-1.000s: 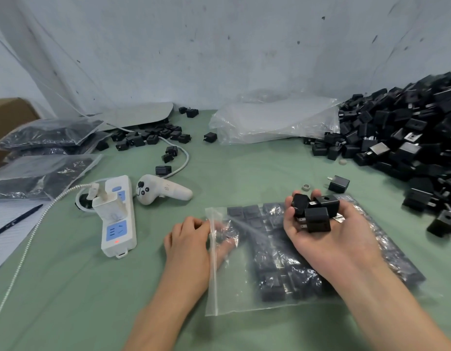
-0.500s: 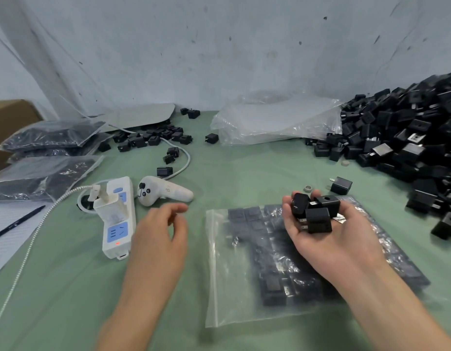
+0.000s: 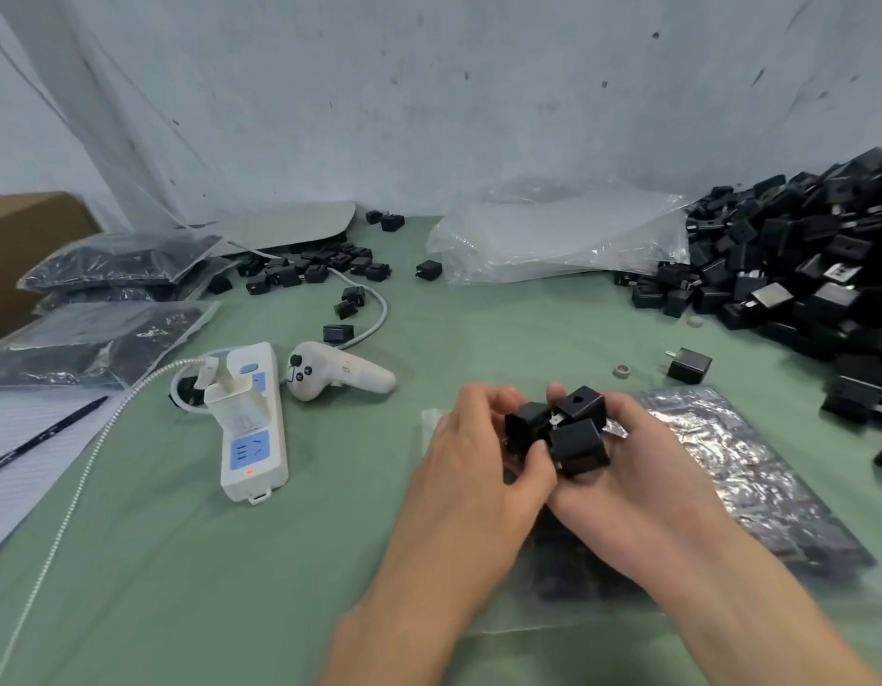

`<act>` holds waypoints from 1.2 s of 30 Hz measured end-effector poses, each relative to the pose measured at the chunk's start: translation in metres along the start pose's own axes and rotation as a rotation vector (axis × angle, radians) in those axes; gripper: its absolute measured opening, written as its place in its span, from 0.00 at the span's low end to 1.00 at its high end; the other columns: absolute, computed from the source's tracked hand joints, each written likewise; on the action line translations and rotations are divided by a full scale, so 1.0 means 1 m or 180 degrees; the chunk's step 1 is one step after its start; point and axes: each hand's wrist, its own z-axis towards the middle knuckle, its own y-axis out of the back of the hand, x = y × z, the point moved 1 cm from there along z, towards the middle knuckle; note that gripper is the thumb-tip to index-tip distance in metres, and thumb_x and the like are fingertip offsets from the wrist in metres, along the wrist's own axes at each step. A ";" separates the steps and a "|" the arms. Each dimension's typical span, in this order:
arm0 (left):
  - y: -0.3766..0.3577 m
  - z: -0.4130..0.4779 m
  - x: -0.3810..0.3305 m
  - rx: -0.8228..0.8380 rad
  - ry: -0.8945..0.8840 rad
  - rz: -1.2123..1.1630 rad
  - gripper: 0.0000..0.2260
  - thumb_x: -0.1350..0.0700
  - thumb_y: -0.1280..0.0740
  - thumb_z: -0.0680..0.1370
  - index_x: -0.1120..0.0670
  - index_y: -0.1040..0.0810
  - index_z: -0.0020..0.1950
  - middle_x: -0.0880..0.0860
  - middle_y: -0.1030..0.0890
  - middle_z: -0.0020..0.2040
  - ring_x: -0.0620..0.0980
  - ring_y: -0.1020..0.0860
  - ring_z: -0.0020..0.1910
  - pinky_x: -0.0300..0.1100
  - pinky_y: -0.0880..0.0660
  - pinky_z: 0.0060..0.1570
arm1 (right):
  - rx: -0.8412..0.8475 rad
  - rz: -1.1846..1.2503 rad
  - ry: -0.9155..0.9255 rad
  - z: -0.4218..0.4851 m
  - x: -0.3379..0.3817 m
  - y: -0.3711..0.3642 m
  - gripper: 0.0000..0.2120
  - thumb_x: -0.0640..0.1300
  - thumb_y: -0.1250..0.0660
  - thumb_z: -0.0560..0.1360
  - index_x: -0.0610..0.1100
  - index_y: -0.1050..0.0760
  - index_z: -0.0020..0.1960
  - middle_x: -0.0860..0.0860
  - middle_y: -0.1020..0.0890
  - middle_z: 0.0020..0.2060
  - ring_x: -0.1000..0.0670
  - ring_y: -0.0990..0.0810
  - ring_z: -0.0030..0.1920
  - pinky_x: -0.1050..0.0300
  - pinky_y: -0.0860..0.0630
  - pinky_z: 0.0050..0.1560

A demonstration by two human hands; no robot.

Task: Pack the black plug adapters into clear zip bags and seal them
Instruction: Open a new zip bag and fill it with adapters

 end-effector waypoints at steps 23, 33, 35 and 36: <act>0.054 -0.025 0.067 0.0696 0.0784 0.0656 0.10 0.46 0.35 0.80 0.42 0.23 0.60 0.39 0.22 0.55 0.42 0.26 0.58 0.39 0.30 0.61 | -0.0508 0.0480 0.0221 -0.007 0.025 0.011 0.10 0.44 0.37 0.79 0.38 0.22 0.53 0.37 0.16 0.51 0.41 0.14 0.46 0.49 0.15 0.39; 0.049 -0.027 0.071 0.0655 0.0542 0.0527 0.25 0.39 0.31 0.74 0.27 0.43 0.63 0.24 0.25 0.55 0.35 0.29 0.64 0.42 0.35 0.66 | -0.0541 0.0499 0.0201 -0.009 0.025 0.012 0.09 0.44 0.36 0.78 0.39 0.22 0.52 0.38 0.16 0.50 0.41 0.14 0.45 0.49 0.15 0.42; 0.045 -0.027 0.071 0.0616 0.0439 0.0474 0.29 0.38 0.33 0.73 0.26 0.46 0.67 0.24 0.25 0.56 0.33 0.31 0.63 0.40 0.36 0.65 | -0.0547 0.0495 0.0214 -0.010 0.025 0.012 0.09 0.43 0.36 0.78 0.39 0.22 0.52 0.38 0.16 0.50 0.41 0.14 0.44 0.49 0.15 0.42; 0.043 -0.027 0.072 0.0604 0.0401 0.0452 0.31 0.39 0.32 0.73 0.27 0.46 0.69 0.24 0.26 0.56 0.33 0.31 0.63 0.39 0.37 0.65 | -0.0552 0.0492 0.0220 -0.010 0.025 0.013 0.09 0.43 0.36 0.78 0.39 0.22 0.51 0.38 0.15 0.50 0.41 0.14 0.44 0.49 0.15 0.41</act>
